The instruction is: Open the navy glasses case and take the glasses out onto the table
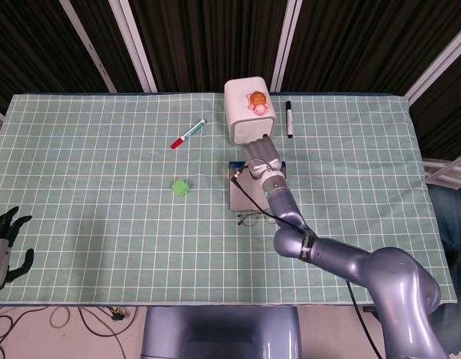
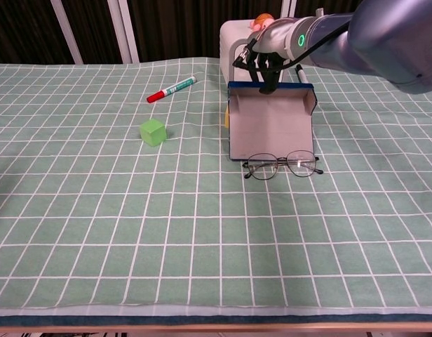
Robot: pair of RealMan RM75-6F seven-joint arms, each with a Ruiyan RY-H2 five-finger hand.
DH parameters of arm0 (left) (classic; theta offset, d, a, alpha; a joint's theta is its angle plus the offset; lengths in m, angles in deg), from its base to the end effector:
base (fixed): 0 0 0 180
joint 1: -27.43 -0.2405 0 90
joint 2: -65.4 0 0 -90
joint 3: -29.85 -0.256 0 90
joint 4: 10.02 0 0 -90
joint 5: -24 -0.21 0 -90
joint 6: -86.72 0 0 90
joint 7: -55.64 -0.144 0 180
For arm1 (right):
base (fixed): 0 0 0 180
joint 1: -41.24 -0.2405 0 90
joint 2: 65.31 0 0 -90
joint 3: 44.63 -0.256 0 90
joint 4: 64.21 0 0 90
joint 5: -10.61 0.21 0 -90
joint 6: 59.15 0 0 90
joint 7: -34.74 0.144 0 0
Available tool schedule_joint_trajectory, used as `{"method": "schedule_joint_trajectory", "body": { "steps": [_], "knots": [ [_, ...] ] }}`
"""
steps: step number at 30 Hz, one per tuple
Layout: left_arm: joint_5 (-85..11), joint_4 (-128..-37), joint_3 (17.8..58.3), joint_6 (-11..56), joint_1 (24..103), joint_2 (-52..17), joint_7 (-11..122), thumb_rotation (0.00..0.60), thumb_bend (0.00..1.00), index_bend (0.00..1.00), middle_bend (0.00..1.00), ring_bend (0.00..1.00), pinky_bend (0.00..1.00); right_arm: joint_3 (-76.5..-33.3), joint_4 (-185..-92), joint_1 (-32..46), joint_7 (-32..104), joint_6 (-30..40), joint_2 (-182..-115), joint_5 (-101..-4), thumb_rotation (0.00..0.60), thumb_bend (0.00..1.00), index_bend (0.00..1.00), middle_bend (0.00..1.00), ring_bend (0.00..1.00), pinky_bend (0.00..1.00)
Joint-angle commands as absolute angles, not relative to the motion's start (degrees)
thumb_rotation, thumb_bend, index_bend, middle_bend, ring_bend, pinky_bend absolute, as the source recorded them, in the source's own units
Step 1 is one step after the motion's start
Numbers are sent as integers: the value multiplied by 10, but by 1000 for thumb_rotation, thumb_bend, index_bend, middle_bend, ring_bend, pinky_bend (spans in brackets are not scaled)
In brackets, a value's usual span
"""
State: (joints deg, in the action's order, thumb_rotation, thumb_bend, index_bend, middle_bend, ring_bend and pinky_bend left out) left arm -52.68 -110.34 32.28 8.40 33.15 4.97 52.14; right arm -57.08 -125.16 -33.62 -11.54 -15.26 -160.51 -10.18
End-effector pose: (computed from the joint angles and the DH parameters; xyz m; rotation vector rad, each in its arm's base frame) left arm -0.3129 0.1794 0.1570 -1.3337 -1.0726 -0.7749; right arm -0.0413 -0.4740 -0.0190 1.8217 -0.7264 0.5992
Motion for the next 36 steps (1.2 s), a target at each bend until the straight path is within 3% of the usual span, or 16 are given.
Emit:
{"method": "schedule_joint_trajectory", "body": {
  "steps": [1,11,19,26,36],
  "knots": [
    [-526,-1103,323,85,332,50,521,600,464,158,0,0,24,-572,-1245,-338,-118,-151,-1607,-106,600,456,515,519,403,236],
    [-524,-1103,323,84,332,50,520,600,464,158,0,0,23,-583,-1228,-335,-103,-156,-1595,-129,600,456,516,510,400,236],
    [-519,-1104,325,87,333,49,518,600,463,158,0,0,24,-589,-1257,-318,-79,-191,-1520,-136,600,455,516,506,394,236],
    [-517,-1104,326,84,332,48,514,600,464,157,0,0,23,-571,-1251,-293,-58,-204,-1481,-154,600,456,515,506,391,236],
    [-517,-1101,326,81,332,45,509,600,464,158,0,0,24,-540,-1188,-246,11,-244,-1481,-242,600,455,515,499,379,236]
  ]
}}
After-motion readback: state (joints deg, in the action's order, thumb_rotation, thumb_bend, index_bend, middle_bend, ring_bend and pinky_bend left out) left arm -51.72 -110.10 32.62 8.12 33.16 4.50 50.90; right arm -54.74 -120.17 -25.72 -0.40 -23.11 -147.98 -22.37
